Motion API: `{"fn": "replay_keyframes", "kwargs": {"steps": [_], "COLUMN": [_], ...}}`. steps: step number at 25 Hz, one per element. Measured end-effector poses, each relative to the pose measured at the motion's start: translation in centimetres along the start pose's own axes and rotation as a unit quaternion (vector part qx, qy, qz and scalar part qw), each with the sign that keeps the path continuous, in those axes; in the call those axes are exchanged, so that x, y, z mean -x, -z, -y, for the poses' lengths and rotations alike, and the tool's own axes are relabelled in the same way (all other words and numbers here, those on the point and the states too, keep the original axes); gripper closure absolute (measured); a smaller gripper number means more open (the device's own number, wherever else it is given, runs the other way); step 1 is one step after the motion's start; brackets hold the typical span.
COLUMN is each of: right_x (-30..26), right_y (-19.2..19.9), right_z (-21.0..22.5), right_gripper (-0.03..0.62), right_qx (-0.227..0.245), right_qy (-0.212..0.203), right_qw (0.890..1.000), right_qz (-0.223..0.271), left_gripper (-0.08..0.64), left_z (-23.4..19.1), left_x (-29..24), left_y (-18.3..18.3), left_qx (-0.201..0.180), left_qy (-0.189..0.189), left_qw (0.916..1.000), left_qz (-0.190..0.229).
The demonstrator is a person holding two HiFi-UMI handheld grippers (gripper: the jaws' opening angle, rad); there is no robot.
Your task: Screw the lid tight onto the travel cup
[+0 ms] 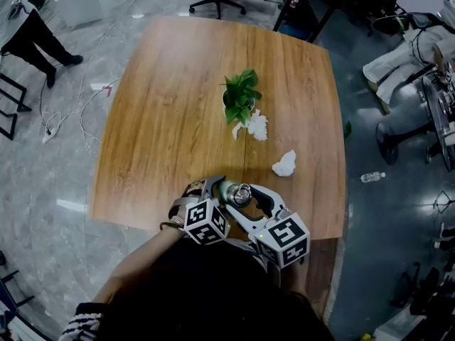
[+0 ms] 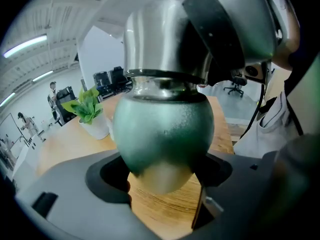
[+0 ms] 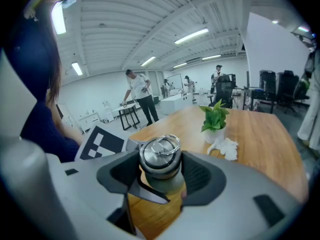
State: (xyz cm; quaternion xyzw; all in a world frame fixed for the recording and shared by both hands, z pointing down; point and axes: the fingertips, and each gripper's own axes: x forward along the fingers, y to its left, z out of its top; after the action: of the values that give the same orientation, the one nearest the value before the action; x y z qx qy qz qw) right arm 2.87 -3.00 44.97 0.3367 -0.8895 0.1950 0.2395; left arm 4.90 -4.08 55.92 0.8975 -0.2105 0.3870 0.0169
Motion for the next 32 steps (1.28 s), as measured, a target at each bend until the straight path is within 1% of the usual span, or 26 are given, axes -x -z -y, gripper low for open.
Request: {"fn": "replay_keyframes", "kwargs": {"steps": [3,4,6,8,9,11,14,15,16,17,18,20,22,24,25,26,27,28,30,32], "right_x": [0.7,1.0,1.4,1.6,1.6,1.6,1.6,1.6,1.7,1.8,1.8,2.2,2.8,3.1,3.1,3.1,3.1,3.1,3.1,3.2], "right_y": [-0.1,-0.2,-0.3,-0.5,-0.7,-1.1,-1.9,-2.1,-2.1,-2.2,-2.3,-2.7,-3.1,-3.5,-3.7,-3.9,-4.1,-4.3,-4.7,-5.1], "right_z": [-0.7,-1.0,-1.3,-1.3,-1.3,-1.1,-0.5,-0.4,-0.3,-0.4,-0.7,-1.3,-1.9,-2.2,-2.3,-2.3,-2.2,-1.9,-1.3,-0.9], "right_gripper": [0.325,0.325,0.325,0.325,0.325,0.327,0.327,0.327,0.327,0.327,0.327,0.325,0.325,0.325,0.325,0.325,0.325,0.325,0.325,0.325], "right_qx": [0.005,0.011,0.024,0.042,0.051,0.057,0.026,0.016,0.010,0.008,0.010,0.023,0.034,0.038,0.042,0.046,0.045,0.038,0.016,0.004], "right_qy": [-0.022,-0.032,-0.046,-0.049,-0.044,-0.023,0.034,0.053,0.065,0.067,0.058,0.019,-0.019,-0.044,-0.051,-0.051,-0.044,-0.029,0.016,0.056], "right_qw": [1.000,0.999,0.999,0.998,0.998,0.998,0.998,0.997,0.996,0.996,0.996,0.998,0.997,0.996,0.995,0.994,0.994,0.994,0.992,0.989], "right_qz": [0.001,0.002,0.002,0.005,0.010,0.026,0.052,0.058,0.061,0.063,0.063,0.061,0.062,0.068,0.072,0.079,0.090,0.101,0.122,0.136], "left_gripper": [0.172,0.172,0.172,0.170,0.170,0.170,0.172,0.172,0.172,0.172,0.170,0.172,0.170,0.170,0.172,0.172,0.172,0.170,0.172,0.170], "left_z": [0.3,0.6,1.6,2.4,2.6,2.2,1.0,0.7,0.7,0.8,1.1,1.9,2.7,3.0,3.0,2.8,2.5,2.1,1.2,0.6], "left_x": [0.1,0.3,0.7,1.0,1.0,1.0,1.1,1.1,1.2,1.3,1.4,2.1,2.9,3.5,3.6,3.7,3.6,3.6,3.4,3.3], "left_y": [-0.3,-0.4,-0.9,-1.3,-1.4,-1.5,-1.8,-1.9,-2.1,-2.3,-2.5,-3.0,-3.2,-3.3,-3.3,-3.4,-3.5,-3.7,-3.8,-4.0], "left_qx": [0.000,-0.001,-0.012,-0.034,-0.042,-0.036,-0.005,0.002,0.007,0.009,0.008,-0.006,-0.038,-0.071,-0.078,-0.076,-0.067,-0.055,-0.026,0.002], "left_qy": [0.013,0.025,0.063,0.099,0.105,0.090,0.042,0.032,0.029,0.037,0.054,0.106,0.153,0.179,0.183,0.180,0.171,0.154,0.111,0.077], "left_qw": [0.9999,0.9996,0.9975,0.9938,0.9930,0.9950,0.9991,0.9995,0.9995,0.9993,0.9984,0.9935,0.9858,0.9794,0.9783,0.9791,0.9816,0.9853,0.9929,0.9969], "left_qz": [0.007,0.013,0.029,0.037,0.034,0.024,0.007,0.003,0.002,0.007,0.017,0.042,0.058,0.060,0.059,0.057,0.054,0.049,0.032,0.017]}}
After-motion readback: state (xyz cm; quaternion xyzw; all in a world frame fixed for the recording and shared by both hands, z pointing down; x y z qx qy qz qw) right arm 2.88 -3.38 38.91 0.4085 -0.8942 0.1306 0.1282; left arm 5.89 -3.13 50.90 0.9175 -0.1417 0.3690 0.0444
